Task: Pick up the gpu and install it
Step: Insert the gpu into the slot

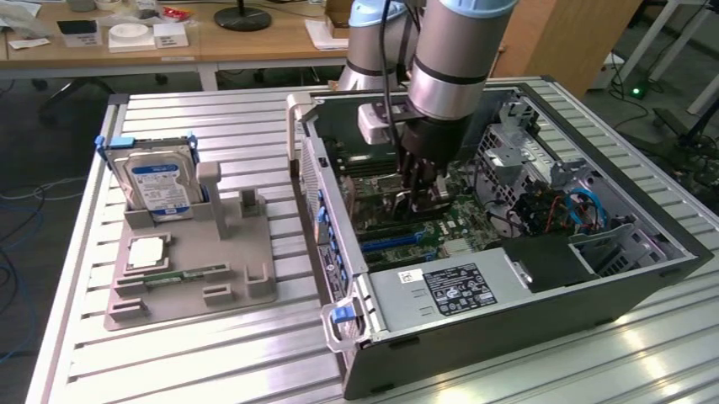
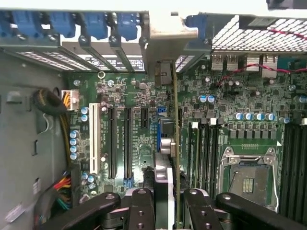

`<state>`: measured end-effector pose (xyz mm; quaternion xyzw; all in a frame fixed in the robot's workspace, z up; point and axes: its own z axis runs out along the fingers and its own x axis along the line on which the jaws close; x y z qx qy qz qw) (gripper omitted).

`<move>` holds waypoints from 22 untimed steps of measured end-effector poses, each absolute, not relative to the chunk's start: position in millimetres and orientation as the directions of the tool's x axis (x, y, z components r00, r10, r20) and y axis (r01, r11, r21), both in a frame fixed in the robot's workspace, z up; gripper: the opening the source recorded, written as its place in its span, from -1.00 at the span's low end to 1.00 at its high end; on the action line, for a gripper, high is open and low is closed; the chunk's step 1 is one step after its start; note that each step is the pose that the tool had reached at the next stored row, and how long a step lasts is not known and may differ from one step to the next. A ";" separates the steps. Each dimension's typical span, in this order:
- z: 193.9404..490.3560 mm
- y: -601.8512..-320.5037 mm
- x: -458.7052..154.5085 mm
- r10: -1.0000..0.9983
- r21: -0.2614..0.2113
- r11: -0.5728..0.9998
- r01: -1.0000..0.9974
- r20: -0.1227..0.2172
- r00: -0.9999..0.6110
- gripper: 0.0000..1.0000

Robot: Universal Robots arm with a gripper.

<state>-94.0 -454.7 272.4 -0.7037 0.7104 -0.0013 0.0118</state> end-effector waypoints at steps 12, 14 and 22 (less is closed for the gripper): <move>256.4 -454.7 -98.9 -1.000 -0.018 0.021 -1.000 -0.015 -0.020 -0.44; 256.2 -454.7 -98.9 -1.000 -0.019 0.021 -1.000 -0.015 -0.020 -0.44; 251.8 -456.6 -98.8 -0.999 -0.019 0.044 -0.999 -0.015 -0.044 -0.44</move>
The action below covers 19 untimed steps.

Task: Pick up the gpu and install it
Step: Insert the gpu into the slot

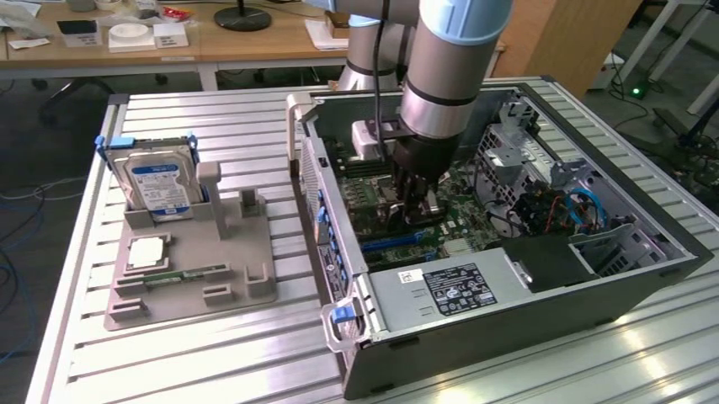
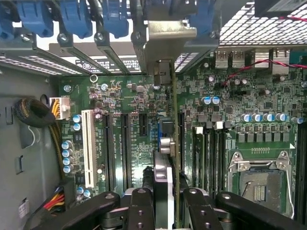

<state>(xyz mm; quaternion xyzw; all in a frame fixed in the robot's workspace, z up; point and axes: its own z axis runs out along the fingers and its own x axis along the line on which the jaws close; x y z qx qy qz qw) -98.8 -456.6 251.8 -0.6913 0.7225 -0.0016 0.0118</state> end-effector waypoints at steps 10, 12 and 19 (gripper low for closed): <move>249.2 -458.7 -101.2 -0.999 -0.019 0.044 -0.999 -0.015 -0.044 -0.44; 247.6 -458.6 -101.3 -0.999 -0.019 0.044 -0.999 -0.015 -0.044 -0.44; 242.0 -458.5 -102.9 -0.999 -0.018 0.045 -0.999 -0.015 -0.044 -0.44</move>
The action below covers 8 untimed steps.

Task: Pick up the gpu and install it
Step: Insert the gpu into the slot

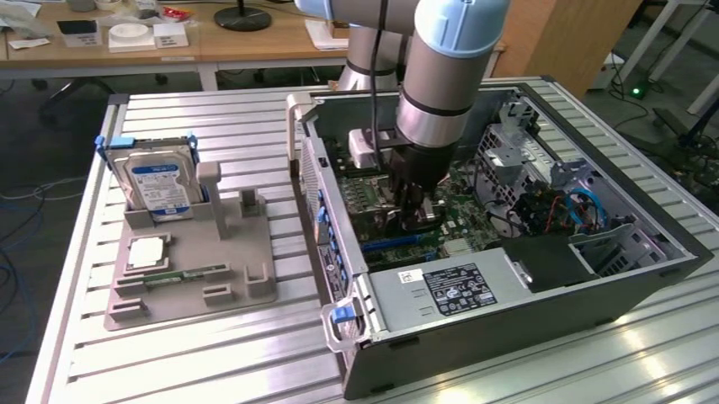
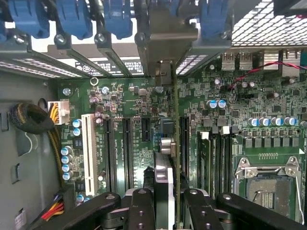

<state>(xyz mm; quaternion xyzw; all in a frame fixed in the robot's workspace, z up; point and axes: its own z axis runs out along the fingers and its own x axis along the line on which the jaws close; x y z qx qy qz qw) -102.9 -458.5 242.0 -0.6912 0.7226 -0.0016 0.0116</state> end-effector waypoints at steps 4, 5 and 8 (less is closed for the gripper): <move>239.2 -458.1 -103.5 -0.999 -0.019 0.044 -0.999 -0.015 -0.044 -0.44; 238.1 -458.0 -103.5 -0.999 -0.019 0.044 -0.999 -0.015 -0.044 -0.44; 235.6 -457.4 -103.7 -0.999 -0.019 0.044 -0.999 -0.015 -0.044 -0.44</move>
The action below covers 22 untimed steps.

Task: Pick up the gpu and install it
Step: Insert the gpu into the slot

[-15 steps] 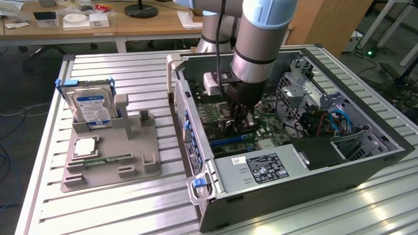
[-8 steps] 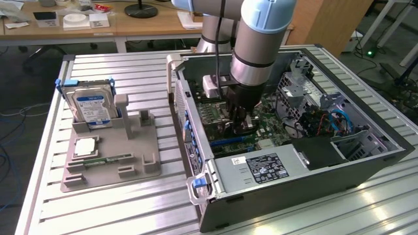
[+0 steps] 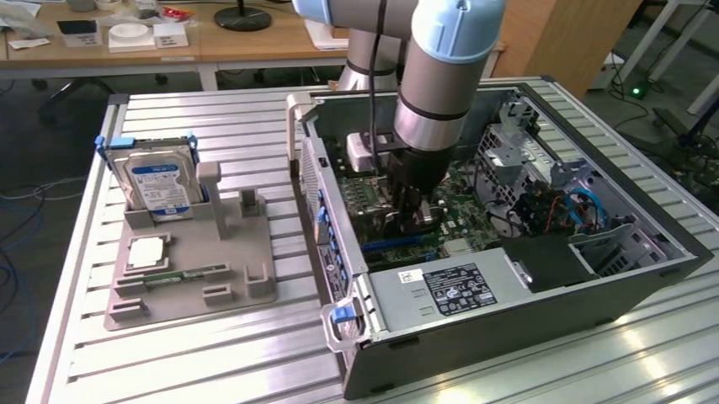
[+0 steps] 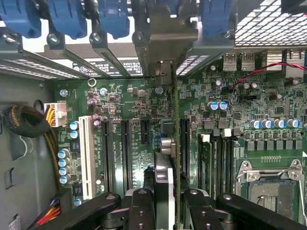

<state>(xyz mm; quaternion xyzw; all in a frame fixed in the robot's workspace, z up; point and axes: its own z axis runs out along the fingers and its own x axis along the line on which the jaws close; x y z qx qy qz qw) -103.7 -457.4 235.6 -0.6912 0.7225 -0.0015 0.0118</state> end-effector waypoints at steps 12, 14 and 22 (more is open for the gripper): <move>230.4 -456.8 -104.0 -0.999 -0.019 0.044 -0.999 -0.015 -0.044 -0.44; 229.3 -456.9 -104.1 -0.999 -0.018 0.044 -0.999 -0.015 -0.044 -0.44; 236.7 -456.8 -104.1 -0.999 -0.018 0.045 -0.999 -0.017 -0.044 -0.44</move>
